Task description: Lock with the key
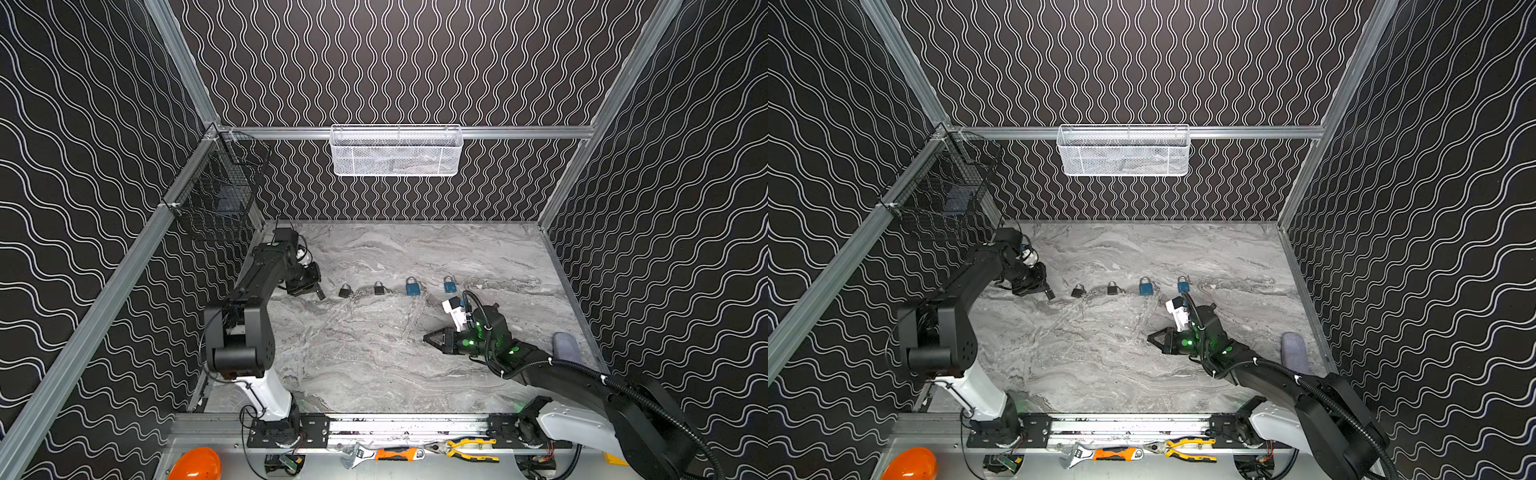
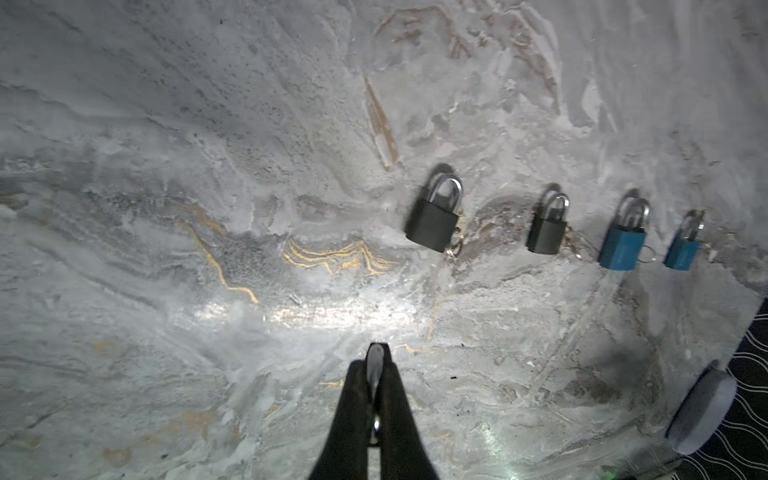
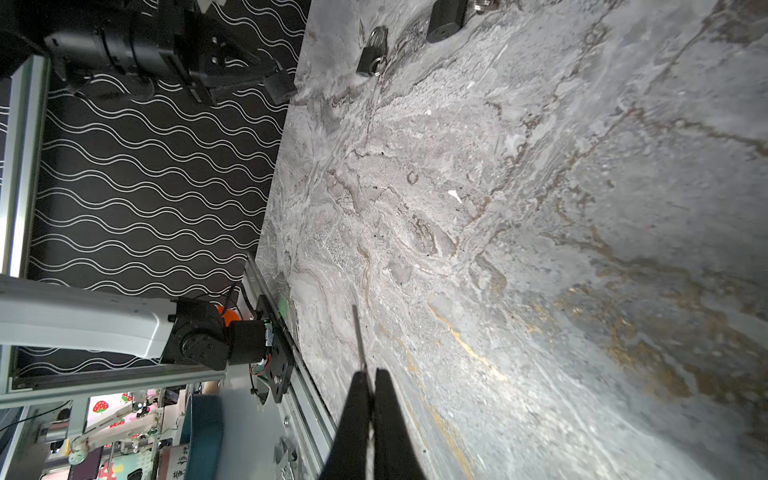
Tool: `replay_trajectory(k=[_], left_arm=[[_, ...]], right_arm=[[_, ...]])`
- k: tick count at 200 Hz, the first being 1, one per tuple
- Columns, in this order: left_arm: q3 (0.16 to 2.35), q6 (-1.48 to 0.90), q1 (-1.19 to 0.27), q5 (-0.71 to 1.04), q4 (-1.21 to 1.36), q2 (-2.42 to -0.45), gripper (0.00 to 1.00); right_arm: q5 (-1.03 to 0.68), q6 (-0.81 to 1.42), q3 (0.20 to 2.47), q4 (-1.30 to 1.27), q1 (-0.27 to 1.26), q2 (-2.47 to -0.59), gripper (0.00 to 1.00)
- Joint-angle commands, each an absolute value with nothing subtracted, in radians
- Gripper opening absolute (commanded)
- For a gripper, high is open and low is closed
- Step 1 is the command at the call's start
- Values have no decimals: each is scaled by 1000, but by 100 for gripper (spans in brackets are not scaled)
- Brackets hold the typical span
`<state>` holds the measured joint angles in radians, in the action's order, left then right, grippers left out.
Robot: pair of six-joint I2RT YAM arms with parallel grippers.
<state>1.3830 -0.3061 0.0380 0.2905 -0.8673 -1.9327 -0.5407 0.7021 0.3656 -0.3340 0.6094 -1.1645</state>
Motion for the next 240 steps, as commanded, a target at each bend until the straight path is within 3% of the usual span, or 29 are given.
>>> replay_trajectory(k=[1,76,199,240], left_arm=[[1446,-257,38,269,-910,-2011,0],[1547,-235,47,157,-962,-2145,0],[1670,-211,69,150,-999,-2268,0],[1678,-220,69,148,-989,-2300,7]], right_arm=[[-567,674,381,-311,606,-1181,0],[-607,629,461,-244,588,-1236,0],[-634,636,496,-280,571,-1338,0],[-622,637,514,-268,566,-1328,0]])
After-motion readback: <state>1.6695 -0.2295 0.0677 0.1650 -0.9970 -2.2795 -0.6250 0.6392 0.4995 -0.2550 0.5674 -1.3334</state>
